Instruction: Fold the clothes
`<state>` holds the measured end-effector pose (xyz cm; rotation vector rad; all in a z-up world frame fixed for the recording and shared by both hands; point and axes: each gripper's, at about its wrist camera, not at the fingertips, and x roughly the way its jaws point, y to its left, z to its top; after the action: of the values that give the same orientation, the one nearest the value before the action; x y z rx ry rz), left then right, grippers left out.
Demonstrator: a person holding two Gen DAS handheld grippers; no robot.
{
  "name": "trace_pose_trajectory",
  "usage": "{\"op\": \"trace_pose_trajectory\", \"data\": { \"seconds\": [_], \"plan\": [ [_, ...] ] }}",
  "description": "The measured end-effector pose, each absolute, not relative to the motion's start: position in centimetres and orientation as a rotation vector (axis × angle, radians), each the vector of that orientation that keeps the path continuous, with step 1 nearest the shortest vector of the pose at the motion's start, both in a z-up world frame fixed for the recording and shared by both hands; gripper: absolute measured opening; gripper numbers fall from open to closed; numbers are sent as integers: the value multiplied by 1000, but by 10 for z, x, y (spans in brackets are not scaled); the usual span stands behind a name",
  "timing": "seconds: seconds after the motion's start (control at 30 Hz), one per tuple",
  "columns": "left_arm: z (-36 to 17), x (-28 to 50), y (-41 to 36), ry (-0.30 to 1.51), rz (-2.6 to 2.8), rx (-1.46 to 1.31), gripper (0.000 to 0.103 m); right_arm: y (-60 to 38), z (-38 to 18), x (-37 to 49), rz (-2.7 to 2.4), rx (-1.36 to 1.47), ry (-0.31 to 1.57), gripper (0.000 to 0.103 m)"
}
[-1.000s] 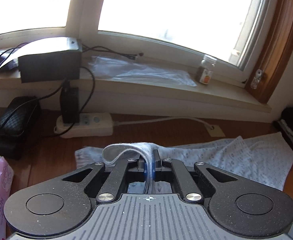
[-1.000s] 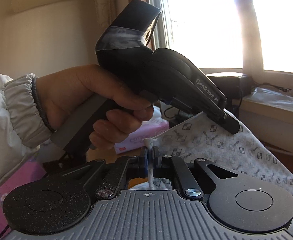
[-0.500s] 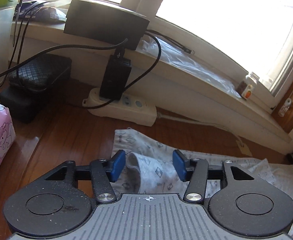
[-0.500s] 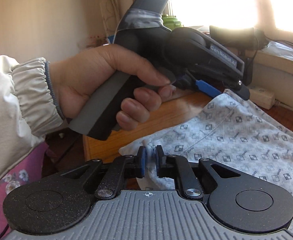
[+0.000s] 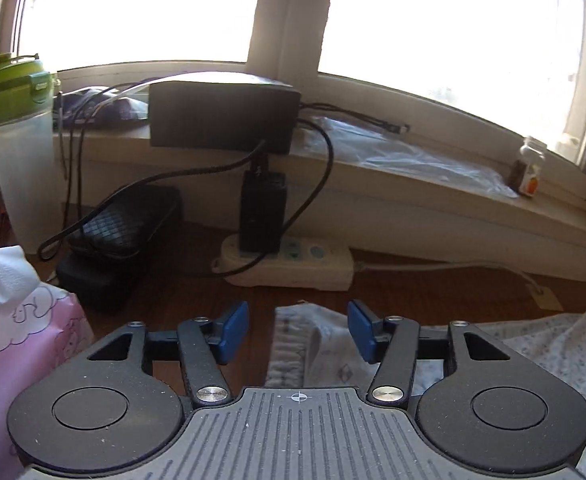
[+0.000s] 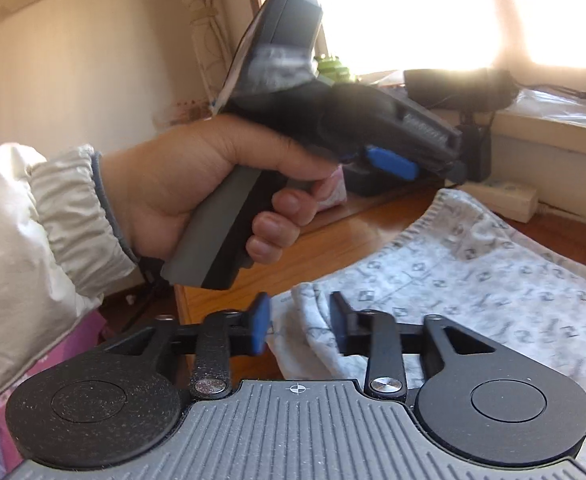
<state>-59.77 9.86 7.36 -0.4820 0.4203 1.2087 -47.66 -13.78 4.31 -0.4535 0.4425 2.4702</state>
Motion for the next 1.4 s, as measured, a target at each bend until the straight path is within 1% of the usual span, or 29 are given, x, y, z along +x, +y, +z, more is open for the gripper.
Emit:
{"op": "trace_pose_trajectory", "data": {
  "seconds": [0.03,0.07,0.2,0.23,0.27,0.3,0.37,0.47,0.53,0.6,0.63,0.67,0.77,0.87,0.9,0.93,0.97,1.07,1.13,1.2,1.3,1.33,1.4],
  "plan": [
    [75,-594,98,432,1222,-470,68,-139,47,-467,2466,-449,445,42],
    [78,-588,96,442,1225,-453,75,-140,51,-457,2462,-445,447,43],
    [88,-549,88,443,1154,-395,79,-145,68,-403,2413,-420,427,42],
    [89,-537,86,443,1131,-387,80,-145,72,-386,2392,-421,414,37],
    [90,-525,85,446,1107,-379,80,-144,76,-368,2369,-426,399,21],
    [90,-512,84,452,1083,-371,80,-142,79,-350,2346,-431,385,16],
    [87,-490,83,472,1050,-358,81,-133,80,-313,2274,-452,351,16],
    [78,-466,81,494,1010,-345,83,-107,76,-252,2110,-482,368,17],
    [69,-457,82,507,989,-346,87,-86,68,-214,1988,-504,386,19],
    [61,-451,85,521,979,-353,87,-67,59,-182,1880,-515,434,25],
    [57,-450,86,530,976,-359,87,-57,52,-169,1841,-512,468,30],
    [52,-450,88,538,976,-368,87,-47,45,-157,1803,-509,501,33],
    [38,-453,92,555,975,-400,88,-32,32,-136,1789,-475,586,34],
    [29,-458,95,573,971,-431,90,-30,29,-130,1797,-450,628,33],
    [28,-460,95,570,968,-437,91,-30,27,-130,1800,-450,636,31],
    [28,-460,95,568,966,-441,92,-31,26,-130,1801,-452,634,16],
    [28,-461,95,570,968,-442,92,-32,25,-129,1802,-455,628,4],
    [27,-460,93,576,970,-435,92,-35,26,-121,1750,-440,624,2],
    [27,-459,93,583,970,-428,94,-38,26,-114,1708,-419,605,2],
    [27,-457,92,593,970,-420,95,-43,28,-107,1701,-388,600,4],
    [26,-451,90,621,969,-396,101,-56,35,-105,1753,-354,590,6],
    [25,-449,90,633,968,-386,101,-62,38,-109,1789,-354,586,8],
    [25,-445,89,653,969,-369,102,-75,43,-118,1865,-363,577,19]
  ]
}}
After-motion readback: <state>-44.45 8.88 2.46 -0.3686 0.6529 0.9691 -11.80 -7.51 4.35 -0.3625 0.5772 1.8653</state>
